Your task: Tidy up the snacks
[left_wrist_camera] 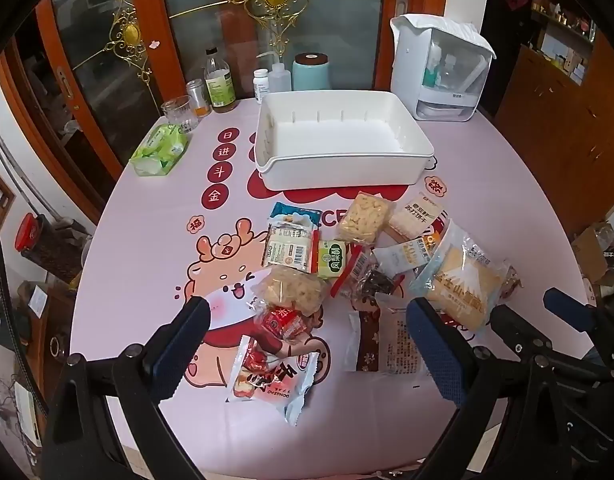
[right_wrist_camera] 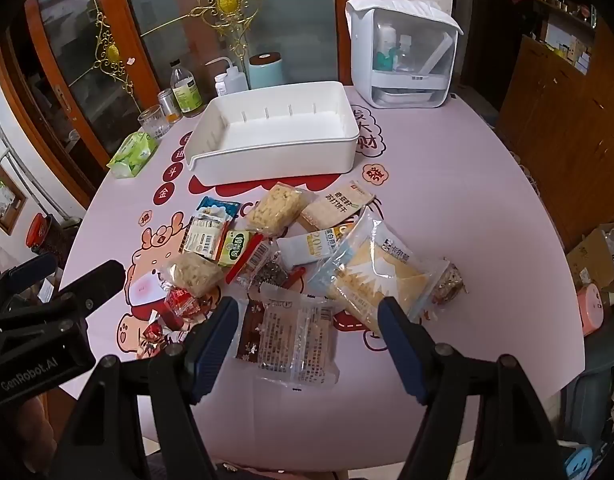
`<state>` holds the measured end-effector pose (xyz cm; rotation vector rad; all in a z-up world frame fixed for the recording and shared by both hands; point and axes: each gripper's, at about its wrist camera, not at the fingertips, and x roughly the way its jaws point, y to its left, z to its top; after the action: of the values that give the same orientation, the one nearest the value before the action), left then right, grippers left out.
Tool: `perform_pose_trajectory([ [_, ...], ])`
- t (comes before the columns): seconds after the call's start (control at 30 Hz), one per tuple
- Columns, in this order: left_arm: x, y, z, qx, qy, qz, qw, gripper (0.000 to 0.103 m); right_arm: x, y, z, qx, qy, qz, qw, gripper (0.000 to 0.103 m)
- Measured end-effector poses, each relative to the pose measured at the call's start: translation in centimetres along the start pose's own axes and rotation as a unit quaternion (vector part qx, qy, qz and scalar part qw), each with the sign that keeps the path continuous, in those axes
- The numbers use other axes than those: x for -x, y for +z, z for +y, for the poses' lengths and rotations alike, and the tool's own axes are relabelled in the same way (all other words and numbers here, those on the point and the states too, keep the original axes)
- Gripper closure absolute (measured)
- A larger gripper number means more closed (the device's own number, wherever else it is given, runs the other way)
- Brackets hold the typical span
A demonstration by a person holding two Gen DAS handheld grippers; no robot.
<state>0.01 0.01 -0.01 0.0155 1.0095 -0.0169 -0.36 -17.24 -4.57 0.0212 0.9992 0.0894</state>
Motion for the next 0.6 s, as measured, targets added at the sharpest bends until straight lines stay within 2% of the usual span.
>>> perform_pose_trajectory([
  [0.23, -0.05, 0.08, 0.01, -0.003, 0.007, 0.002, 1.0000, 0.005, 0.18, -0.02, 0.18, 0.001, -0.003, -0.005, 1.000, 0.030],
  [0.4, -0.20, 0.06, -0.91, -0.002, 0.002, -0.001, 1.0000, 0.005, 0.37, -0.26, 0.26, 0.000, 0.001, -0.012, 1.000, 0.030],
  [0.6, 0.11, -0.17, -0.19, -0.004, -0.009, -0.008, 0.9999, 0.005, 0.88, -0.37, 0.20, -0.003, 0.007, -0.020, 1.000, 0.030],
])
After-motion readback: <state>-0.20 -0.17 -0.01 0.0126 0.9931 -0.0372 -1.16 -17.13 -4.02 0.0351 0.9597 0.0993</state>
